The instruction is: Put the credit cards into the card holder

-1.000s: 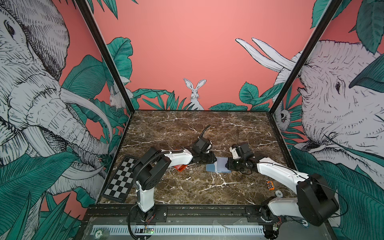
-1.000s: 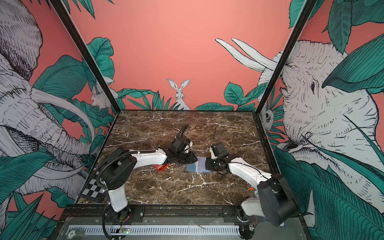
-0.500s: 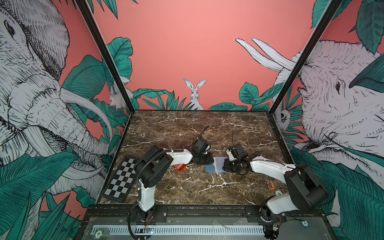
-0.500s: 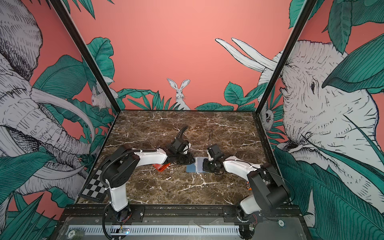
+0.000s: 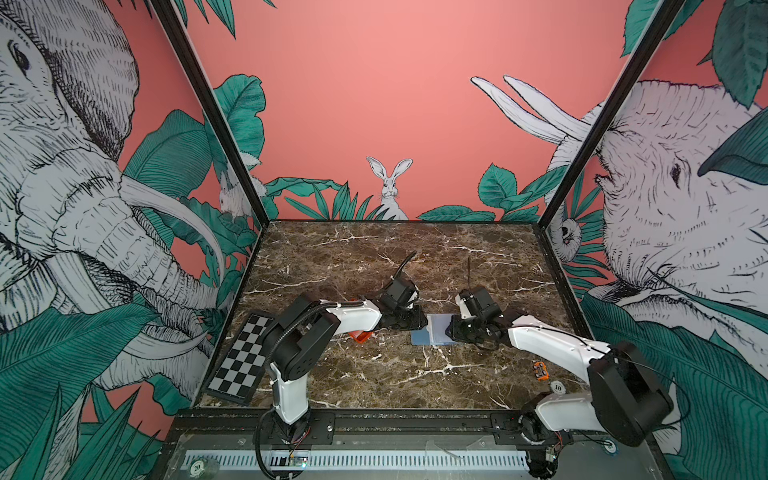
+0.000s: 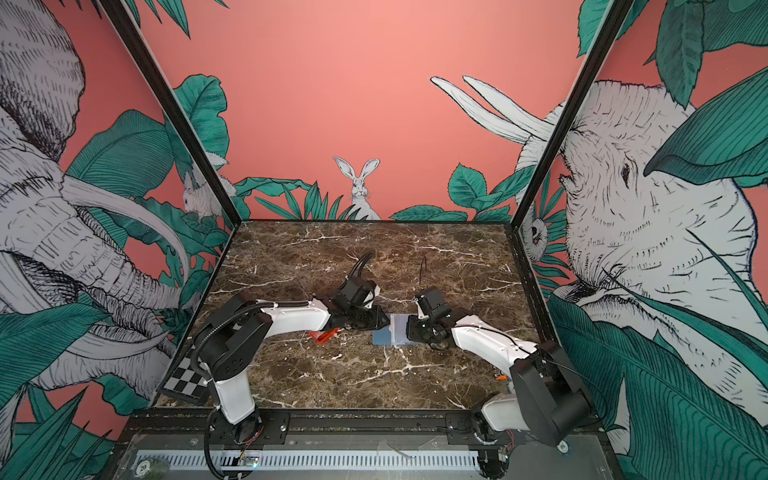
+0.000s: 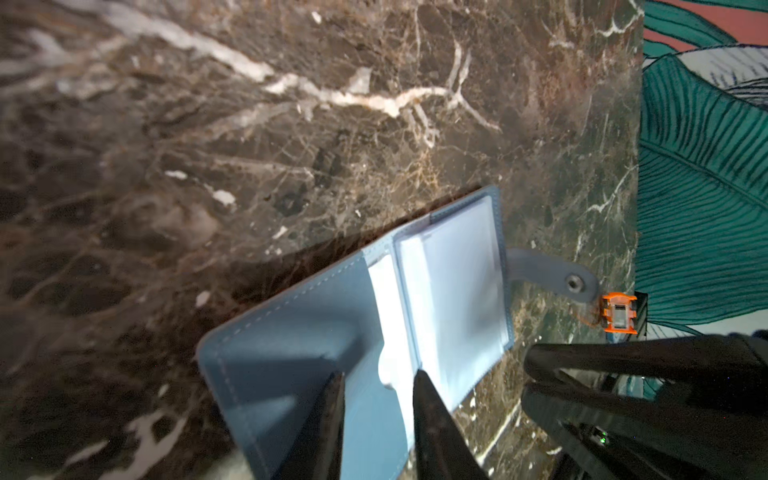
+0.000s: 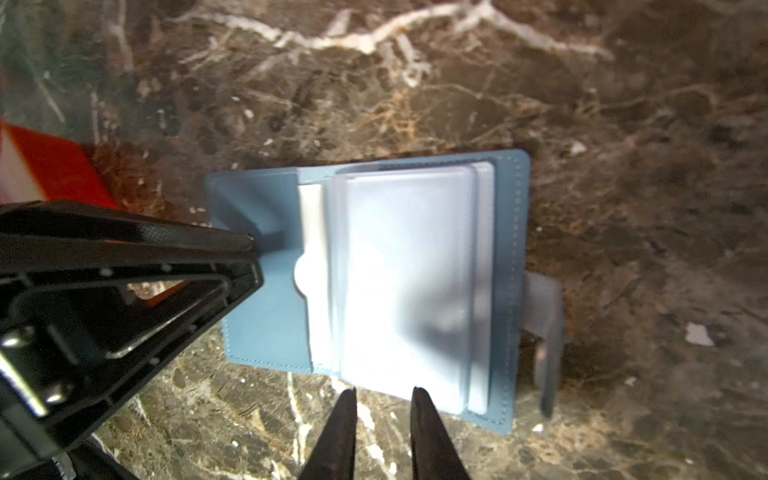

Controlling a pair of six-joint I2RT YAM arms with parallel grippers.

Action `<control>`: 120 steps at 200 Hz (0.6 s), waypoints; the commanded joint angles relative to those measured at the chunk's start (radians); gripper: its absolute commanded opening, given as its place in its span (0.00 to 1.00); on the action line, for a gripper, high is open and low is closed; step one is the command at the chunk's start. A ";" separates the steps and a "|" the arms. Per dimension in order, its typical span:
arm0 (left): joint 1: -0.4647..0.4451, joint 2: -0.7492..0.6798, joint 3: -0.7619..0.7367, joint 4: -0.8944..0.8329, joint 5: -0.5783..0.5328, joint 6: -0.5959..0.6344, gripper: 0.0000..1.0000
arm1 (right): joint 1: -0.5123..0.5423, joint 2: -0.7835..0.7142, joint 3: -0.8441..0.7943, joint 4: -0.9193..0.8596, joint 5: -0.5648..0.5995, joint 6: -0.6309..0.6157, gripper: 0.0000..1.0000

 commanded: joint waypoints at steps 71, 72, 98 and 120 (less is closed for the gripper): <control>0.045 -0.417 -0.150 -0.174 -0.138 0.057 0.37 | 0.188 -0.059 0.203 -0.103 0.150 -0.052 0.50; 0.047 -0.422 -0.152 -0.176 -0.138 0.056 0.37 | 0.191 -0.060 0.208 -0.107 0.153 -0.055 0.51; 0.093 -0.525 -0.194 -0.232 -0.146 0.071 0.37 | 0.203 -0.058 0.240 -0.110 0.161 -0.063 0.61; 0.125 -0.602 -0.224 -0.272 -0.162 0.084 0.39 | 0.202 -0.057 0.249 -0.094 0.149 -0.067 0.70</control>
